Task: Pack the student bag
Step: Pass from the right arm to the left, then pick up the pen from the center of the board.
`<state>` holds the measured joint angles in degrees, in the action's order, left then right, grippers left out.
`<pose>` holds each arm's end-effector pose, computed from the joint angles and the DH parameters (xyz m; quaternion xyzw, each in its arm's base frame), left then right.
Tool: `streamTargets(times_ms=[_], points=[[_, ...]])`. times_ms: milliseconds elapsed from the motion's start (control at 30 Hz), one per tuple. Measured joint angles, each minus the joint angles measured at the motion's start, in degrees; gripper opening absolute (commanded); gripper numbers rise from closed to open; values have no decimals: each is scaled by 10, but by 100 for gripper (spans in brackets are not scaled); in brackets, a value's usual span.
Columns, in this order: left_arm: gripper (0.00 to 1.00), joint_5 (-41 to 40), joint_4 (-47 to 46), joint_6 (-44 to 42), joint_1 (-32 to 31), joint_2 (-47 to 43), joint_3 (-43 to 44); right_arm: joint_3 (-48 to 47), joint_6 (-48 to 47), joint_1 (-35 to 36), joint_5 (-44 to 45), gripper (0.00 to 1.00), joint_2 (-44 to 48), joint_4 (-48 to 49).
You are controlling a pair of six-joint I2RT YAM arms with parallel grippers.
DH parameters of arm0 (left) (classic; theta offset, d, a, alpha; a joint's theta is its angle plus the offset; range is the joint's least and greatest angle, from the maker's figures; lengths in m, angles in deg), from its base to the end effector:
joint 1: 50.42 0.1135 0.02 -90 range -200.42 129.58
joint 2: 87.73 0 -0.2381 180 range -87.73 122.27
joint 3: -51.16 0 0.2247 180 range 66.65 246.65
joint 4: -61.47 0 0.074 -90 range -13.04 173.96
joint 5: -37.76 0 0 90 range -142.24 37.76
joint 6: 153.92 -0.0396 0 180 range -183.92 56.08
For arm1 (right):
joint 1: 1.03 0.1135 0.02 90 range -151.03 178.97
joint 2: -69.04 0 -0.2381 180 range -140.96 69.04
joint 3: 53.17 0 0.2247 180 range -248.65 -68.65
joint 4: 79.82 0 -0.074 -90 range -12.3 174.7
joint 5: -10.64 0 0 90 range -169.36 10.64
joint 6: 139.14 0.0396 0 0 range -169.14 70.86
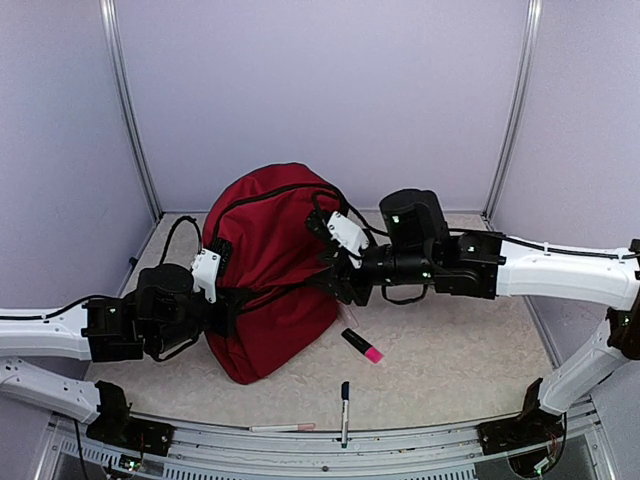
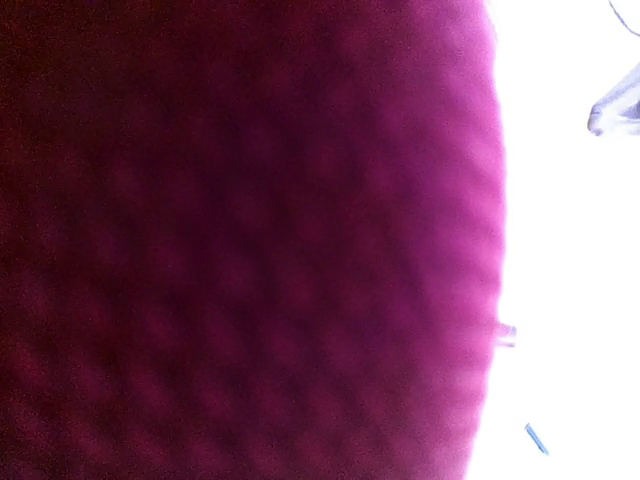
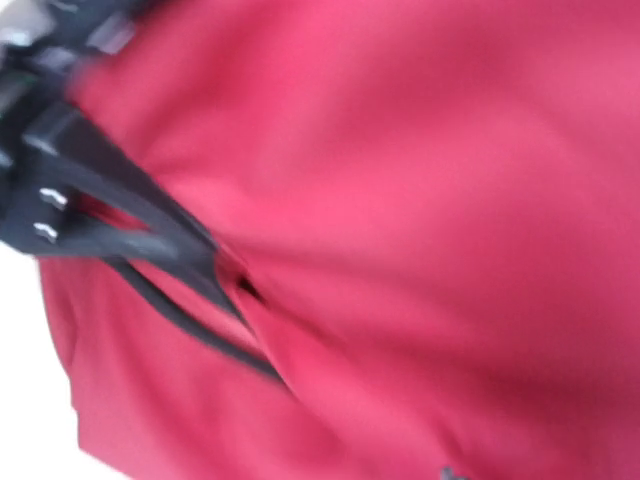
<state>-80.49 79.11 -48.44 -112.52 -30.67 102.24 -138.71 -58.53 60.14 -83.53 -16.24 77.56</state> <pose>0.1166 -0.1802 0.2463 0.1985 0.7982 -0.1734 0.5417 0.1566 0.2905 0.3086 -0.4961 0.6661 0.2701 0.4872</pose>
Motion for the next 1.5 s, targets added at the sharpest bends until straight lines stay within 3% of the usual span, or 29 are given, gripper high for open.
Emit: streamTargets(times_ms=[100, 233, 433, 700, 1067, 1267, 1500], points=[[0, -10, 0, 6, -5, 0, -1, 43, 86, -43, 0, 78, 30, -33], [0, -21, 0, 13, -11, 0, -2, 102, 182, -88, 37, 80, 21, -106], [0, -31, 4, 21, -16, -1, -2, 107, 242, -92, 64, 72, -61, -177], [0, -35, 9, 23, -18, -4, -2, 63, 252, -96, 48, 50, -181, -216], [0, -37, 9, 23, -20, -4, -2, -4, 250, -80, 64, 42, -245, -259], [0, -37, 9, 22, -20, -4, -2, -12, 246, -73, 70, 20, -247, -269], [0, -37, 10, 22, -20, -5, -2, -5, 241, -73, 67, 13, -233, -273]])
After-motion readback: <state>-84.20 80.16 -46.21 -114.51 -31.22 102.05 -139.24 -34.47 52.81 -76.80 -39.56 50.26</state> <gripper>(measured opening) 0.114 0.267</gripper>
